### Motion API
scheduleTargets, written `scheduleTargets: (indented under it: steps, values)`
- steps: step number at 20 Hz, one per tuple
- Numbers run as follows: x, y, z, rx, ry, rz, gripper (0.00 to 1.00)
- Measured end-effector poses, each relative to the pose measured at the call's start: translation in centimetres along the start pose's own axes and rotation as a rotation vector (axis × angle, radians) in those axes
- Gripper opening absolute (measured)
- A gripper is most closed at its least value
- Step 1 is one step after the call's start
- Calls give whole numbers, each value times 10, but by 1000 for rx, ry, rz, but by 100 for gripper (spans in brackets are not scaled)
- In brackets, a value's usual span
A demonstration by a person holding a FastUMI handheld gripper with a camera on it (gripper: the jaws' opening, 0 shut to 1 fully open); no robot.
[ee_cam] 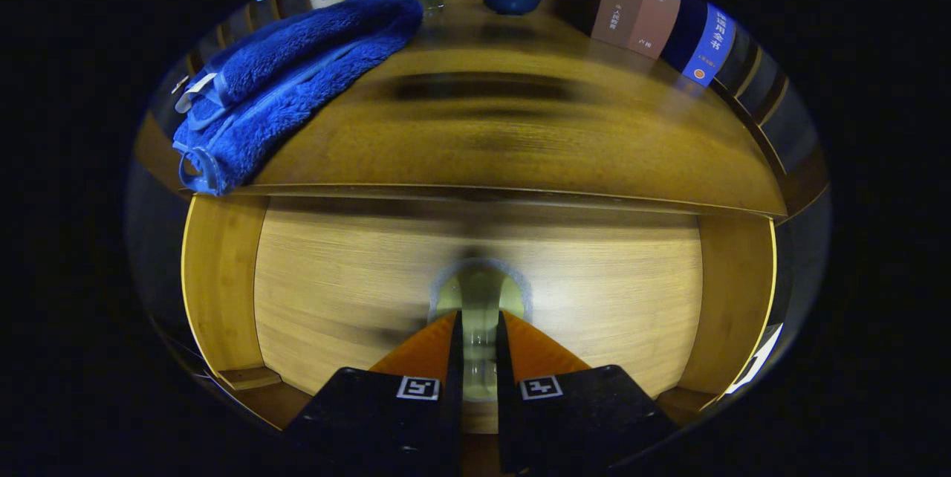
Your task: Pull open the drawer, take out the items inside it, and place them on the countertop above the cabinet.
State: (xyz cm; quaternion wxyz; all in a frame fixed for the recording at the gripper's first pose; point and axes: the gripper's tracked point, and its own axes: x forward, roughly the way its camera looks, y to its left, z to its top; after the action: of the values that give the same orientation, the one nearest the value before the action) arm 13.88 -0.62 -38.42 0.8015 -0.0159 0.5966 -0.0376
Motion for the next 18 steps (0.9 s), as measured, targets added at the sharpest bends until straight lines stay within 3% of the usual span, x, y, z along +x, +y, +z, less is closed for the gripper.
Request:
scheduleTargets:
  steps: [5, 12, 18]
  values:
    - [-23, 4, -2, 19, -53, 34, 24]
    - [-124, 9, 14, 14, -368, 71, 24]
    - [-179, 2, 72, 33, -574, 66, 24]
